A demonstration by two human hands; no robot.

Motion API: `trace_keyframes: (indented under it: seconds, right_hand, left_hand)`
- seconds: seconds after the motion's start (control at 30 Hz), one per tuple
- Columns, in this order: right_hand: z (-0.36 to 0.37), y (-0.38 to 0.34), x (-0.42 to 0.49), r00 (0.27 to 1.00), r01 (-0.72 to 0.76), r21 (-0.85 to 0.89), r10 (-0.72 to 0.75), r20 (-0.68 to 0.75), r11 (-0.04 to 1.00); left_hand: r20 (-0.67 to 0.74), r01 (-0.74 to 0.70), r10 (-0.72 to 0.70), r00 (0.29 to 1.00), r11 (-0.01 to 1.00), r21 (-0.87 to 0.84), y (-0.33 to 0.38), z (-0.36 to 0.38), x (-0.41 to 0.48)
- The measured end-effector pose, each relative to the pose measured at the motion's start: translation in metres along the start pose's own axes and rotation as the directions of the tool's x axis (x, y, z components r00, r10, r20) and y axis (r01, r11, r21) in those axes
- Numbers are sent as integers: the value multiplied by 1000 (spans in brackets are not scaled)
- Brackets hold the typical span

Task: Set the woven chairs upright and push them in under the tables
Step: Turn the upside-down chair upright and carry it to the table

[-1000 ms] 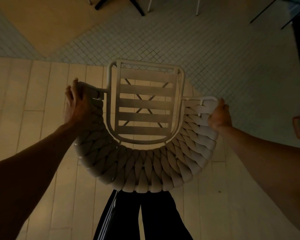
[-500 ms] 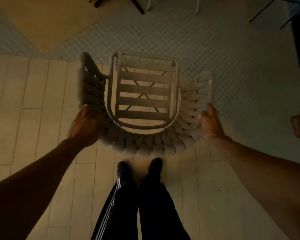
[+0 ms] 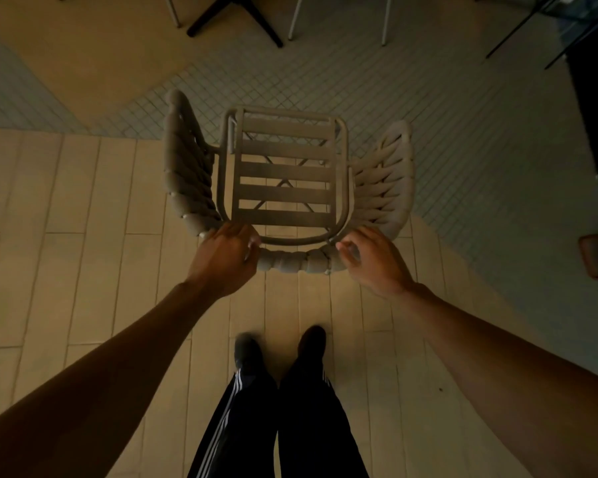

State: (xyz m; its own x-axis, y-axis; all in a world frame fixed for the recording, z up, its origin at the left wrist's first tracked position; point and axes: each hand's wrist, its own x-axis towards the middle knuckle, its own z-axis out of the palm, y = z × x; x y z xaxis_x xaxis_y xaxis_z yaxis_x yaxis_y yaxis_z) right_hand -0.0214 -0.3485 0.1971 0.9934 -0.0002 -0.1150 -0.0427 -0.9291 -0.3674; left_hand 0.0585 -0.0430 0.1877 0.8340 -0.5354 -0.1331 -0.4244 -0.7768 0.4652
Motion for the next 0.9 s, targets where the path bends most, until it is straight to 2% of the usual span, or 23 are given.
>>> trace_keyframes:
  seconds: [0.13, 0.37, 0.5, 0.6, 0.73, 0.83, 0.9]
  right_hand:
    - [10, -6, 6, 998, 26, -22, -27, -49, 999]
    - [43, 4, 12, 996, -17, -217, 34, 77, 976]
    - [56, 3, 10, 994, -33, -339, 66, 84, 940]
    - [64, 1, 13, 998, -34, -361, 52, 40, 932]
    - [76, 6, 17, 999, -13, -371, -7, -52, 929]
    - [77, 9, 23, 991, 2, -345, -48, -127, 939]
    - [75, 10, 30, 985, 31, -359, -90, -150, 933]
  left_hand:
    - [25, -22, 21, 999, 998, 54, 5, 11, 8]
    - [156, 12, -33, 987, 991, 132, 2, 34, 31]
    - [253, -85, 16, 967, 961, 265, -4, 45, 30]
    - [110, -26, -12, 994, 941, 338, -4, 58, 26]
    - [-91, 114, -89, 992, 939, 323, -3, 75, 26]
    - [-122, 115, -79, 989, 938, 326, -7, 80, 30]
    - [-94, 45, -10, 996, 924, 380, -9, 77, 35]
